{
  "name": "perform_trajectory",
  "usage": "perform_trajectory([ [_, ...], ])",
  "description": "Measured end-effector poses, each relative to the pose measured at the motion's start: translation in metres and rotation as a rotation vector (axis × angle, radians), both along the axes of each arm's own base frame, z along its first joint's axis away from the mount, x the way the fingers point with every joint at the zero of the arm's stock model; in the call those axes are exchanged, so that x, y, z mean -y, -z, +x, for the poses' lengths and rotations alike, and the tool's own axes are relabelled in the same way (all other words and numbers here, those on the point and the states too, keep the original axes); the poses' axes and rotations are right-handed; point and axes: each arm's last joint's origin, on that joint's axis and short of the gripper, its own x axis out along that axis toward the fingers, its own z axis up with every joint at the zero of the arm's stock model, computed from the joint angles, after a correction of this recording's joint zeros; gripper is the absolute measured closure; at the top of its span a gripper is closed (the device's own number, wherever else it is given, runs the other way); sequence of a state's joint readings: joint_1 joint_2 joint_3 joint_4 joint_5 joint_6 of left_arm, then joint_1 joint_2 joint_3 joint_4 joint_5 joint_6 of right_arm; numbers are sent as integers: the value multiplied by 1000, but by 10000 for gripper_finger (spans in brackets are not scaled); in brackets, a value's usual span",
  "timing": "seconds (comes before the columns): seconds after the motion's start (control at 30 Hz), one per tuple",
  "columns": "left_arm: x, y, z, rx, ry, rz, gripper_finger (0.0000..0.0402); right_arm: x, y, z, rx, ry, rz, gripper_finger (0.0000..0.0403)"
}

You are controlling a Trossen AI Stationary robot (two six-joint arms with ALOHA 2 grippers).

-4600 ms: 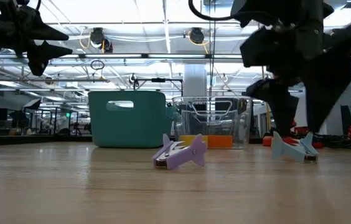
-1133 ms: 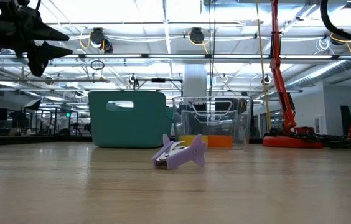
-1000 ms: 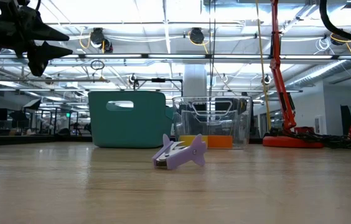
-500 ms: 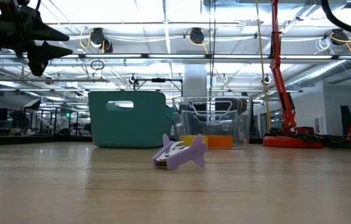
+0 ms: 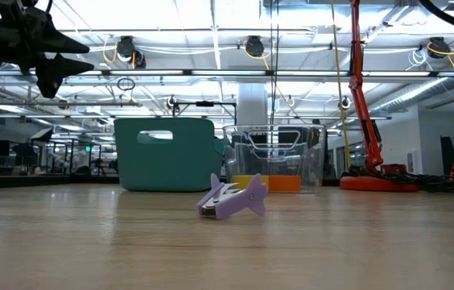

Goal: Pick and place Stapler, Stapler remover, tape
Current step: Put the purple stapler remover into the orange bin

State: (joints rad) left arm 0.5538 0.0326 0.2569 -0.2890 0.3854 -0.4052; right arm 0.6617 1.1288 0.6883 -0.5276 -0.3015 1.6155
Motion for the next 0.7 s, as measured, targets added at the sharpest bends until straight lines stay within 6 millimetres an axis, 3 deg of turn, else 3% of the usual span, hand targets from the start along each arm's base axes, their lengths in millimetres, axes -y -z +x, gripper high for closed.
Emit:
perform_trajectory([
  [0.23, 0, 0, 0, -1, 3, -1, 233, 5, -10, -3, 58, 73, 4, 238],
  [0.4, 0, 1, 0, -12, 7, -9, 233, -3, -17, -4, 100, 68, 74, 241],
  [0.7, 0, 3, 0, -27, 8, -4, 233, -20, -13, -15, -43, 49, 144, 242],
])
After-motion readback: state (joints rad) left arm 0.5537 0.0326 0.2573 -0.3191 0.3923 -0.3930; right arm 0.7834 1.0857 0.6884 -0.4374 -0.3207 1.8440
